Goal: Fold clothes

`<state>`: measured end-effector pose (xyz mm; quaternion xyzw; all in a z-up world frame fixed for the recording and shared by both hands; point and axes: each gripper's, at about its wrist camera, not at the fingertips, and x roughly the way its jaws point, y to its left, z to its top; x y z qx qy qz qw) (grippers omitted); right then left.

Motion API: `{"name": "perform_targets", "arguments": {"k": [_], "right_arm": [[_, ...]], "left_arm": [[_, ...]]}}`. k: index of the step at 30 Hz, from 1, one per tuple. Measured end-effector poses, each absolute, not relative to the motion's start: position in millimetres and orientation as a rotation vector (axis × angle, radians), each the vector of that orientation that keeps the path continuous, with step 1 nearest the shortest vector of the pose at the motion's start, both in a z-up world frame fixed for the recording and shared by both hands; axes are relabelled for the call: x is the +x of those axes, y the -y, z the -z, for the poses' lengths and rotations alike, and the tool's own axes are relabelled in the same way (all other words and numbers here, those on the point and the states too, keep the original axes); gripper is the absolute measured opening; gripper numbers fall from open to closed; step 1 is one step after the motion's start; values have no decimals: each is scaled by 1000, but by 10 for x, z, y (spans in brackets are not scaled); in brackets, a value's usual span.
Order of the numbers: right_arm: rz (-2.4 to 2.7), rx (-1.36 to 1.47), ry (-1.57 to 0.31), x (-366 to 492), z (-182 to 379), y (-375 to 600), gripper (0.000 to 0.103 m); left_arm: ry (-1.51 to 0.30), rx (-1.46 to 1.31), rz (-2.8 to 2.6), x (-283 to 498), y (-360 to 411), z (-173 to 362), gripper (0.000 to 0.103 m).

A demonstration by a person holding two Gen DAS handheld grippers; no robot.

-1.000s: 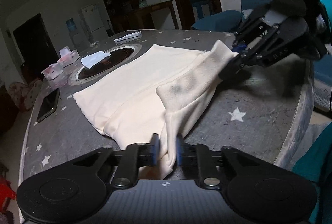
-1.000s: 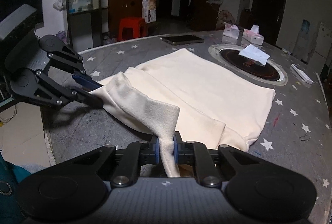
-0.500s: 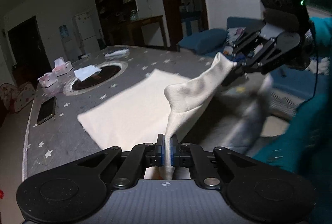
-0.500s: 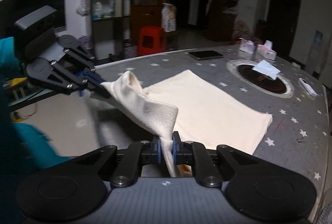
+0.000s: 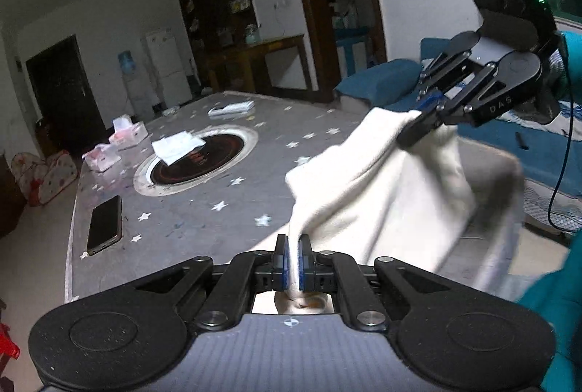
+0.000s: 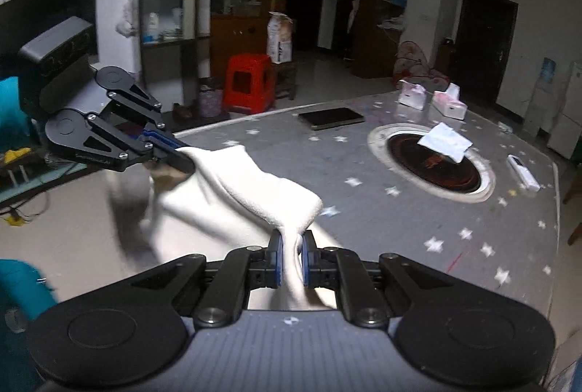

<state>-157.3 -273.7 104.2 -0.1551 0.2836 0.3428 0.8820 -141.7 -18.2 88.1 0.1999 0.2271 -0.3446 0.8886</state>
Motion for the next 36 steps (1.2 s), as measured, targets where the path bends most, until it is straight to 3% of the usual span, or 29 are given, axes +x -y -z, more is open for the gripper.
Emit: {"name": "perform_targets", "arguments": {"k": [8,12,14,16,25,36], "right_arm": [[-609,-279,-654,-726,-553,2670,9],[-537,-193,-695,-541,-208,2671,11],[-506,-165,-692,-543,-155,2705,19],[-482,-142,-682,-560,-142,2745,20],[-506,-106,-641,-799,-370,2727,20],[-508,-140,-687,-706,-154,2547,19]], "left_arm": [[-546,440,595,-645,353,-347,6],[-580,427,509,-457,423,-83,13],[-573,399,475,-416,405,-78,20],[-577,380,438,-373,373,-102,24],[-594,173,511,-553,449,-470,22],[-694,135,510,-281,831,-205,23]]}}
